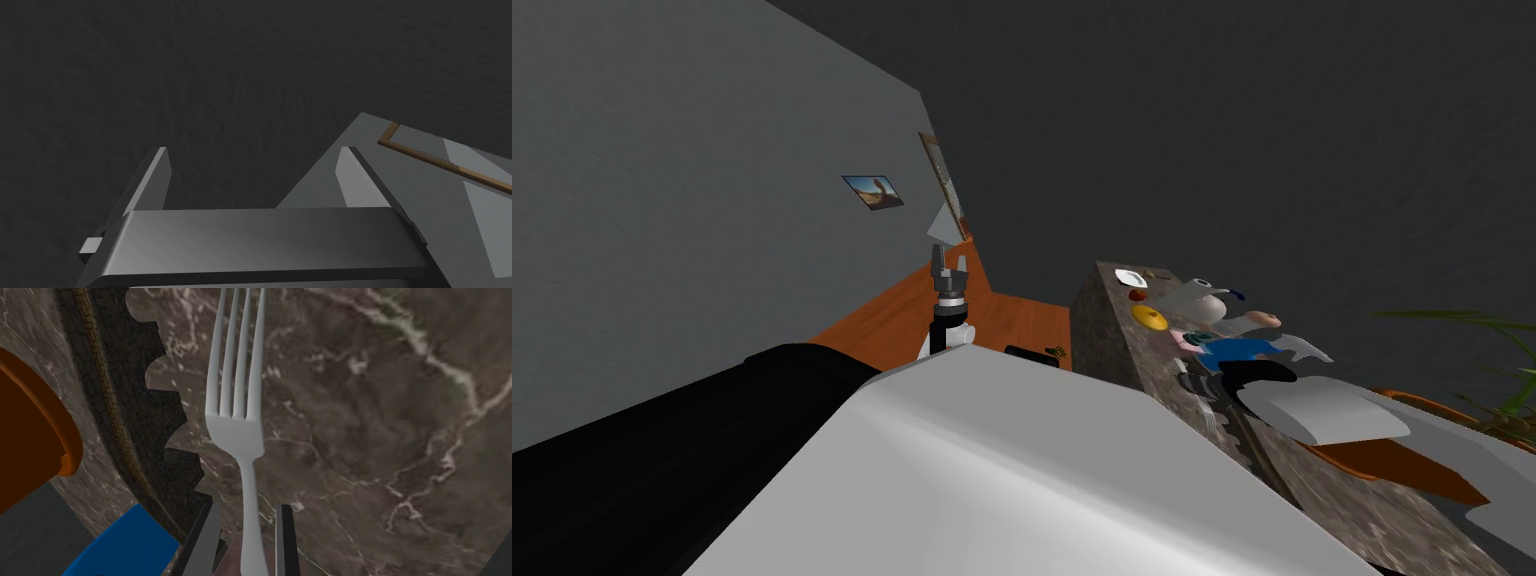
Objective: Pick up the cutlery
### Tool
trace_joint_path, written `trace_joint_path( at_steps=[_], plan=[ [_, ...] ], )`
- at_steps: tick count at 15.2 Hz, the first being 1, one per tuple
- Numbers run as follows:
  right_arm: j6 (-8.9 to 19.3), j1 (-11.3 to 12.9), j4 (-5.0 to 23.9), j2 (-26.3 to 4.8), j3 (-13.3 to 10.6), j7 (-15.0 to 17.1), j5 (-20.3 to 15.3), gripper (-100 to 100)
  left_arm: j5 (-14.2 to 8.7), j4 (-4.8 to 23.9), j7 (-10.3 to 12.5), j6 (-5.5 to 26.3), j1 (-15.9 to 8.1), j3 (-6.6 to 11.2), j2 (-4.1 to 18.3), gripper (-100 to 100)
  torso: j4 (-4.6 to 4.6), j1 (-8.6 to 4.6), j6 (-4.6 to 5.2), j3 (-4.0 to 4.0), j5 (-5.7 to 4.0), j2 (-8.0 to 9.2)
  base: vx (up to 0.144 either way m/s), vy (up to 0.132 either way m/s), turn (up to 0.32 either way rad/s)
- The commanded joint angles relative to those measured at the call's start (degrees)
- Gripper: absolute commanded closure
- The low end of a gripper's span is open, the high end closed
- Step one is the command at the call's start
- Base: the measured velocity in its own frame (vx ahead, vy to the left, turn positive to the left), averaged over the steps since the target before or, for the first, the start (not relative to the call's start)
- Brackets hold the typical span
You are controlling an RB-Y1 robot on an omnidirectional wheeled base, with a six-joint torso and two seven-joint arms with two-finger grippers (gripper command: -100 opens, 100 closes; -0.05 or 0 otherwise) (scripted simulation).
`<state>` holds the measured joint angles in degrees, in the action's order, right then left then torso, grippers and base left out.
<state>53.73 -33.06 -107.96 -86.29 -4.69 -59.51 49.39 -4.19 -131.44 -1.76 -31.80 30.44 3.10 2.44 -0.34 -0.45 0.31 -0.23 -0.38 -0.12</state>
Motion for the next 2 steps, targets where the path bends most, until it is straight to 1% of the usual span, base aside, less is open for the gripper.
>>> trace_joint_path(
  at_steps=[1, 2],
  plan=[
    [-1.7, -0.4, 0.5, -0.8, 0.1, -0.2, 0.7, 100, 0.0, 0.0, 0.0, 0.0, 0.0, 0.00, 0.0, 0, 0.00, 0.00, 0.00, 0.00, 0.00, 0.00, 0.019, 0.055, -0.007],
    [-0.9, -0.3, 0.3, -0.5, 0.1, -0.1, 0.4, 100, 0.0, 0.0, 0.0, 0.0, 0.0, 0.00, 0.0, 0, 0.00, -0.03, -0.02, 0.00, -0.02, 0.00, 0.010, 0.027, -0.002]
  ],
)
